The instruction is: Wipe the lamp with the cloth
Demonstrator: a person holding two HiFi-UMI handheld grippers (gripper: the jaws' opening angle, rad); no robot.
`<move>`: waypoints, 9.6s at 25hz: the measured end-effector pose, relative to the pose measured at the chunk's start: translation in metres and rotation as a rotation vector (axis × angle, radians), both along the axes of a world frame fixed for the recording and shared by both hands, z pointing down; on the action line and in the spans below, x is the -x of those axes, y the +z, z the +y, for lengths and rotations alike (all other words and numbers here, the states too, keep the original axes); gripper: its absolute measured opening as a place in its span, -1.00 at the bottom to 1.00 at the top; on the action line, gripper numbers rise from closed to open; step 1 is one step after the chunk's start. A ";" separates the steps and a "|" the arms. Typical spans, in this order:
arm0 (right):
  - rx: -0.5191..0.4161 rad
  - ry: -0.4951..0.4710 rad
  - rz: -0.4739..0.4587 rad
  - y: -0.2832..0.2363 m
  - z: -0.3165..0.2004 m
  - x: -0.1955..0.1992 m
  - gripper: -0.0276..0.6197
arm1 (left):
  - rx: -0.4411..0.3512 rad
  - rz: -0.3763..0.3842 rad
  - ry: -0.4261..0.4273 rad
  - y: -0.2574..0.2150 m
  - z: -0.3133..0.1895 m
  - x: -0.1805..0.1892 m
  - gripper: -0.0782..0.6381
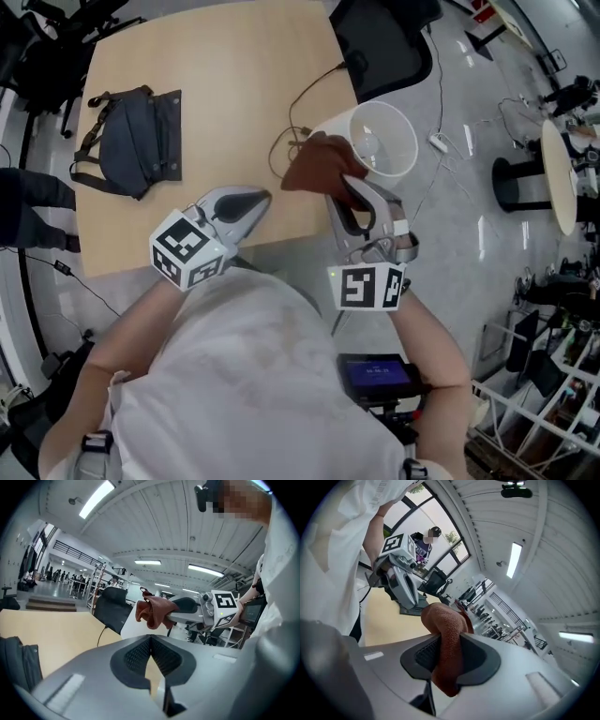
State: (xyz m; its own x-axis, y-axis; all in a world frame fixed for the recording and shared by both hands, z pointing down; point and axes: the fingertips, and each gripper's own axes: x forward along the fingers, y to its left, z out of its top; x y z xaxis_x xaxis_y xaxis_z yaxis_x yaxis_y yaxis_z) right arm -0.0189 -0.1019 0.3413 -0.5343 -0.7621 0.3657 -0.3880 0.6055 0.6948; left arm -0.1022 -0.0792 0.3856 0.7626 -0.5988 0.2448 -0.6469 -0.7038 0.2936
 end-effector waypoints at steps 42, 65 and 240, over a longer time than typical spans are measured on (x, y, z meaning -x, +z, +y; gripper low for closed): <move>-0.157 0.212 -0.461 -0.003 0.000 -0.038 -0.56 | -0.020 0.027 0.131 0.022 -0.054 0.027 -0.78; 0.289 0.371 -0.577 0.101 0.033 -0.078 -0.55 | -0.008 0.038 0.218 0.001 -0.037 -0.017 -0.78; 0.459 0.170 -0.948 0.070 0.154 -0.245 -0.56 | -0.055 -0.024 0.006 0.027 0.114 -0.164 -0.78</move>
State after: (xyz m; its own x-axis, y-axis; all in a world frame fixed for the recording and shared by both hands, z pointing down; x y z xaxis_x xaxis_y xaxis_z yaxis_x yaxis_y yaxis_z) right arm 0.2265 0.0518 0.4109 -0.6513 -0.7480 0.1277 -0.7544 0.6200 -0.2157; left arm 0.0617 0.0347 0.4130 0.7605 -0.6074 0.2294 -0.6490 -0.7224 0.2387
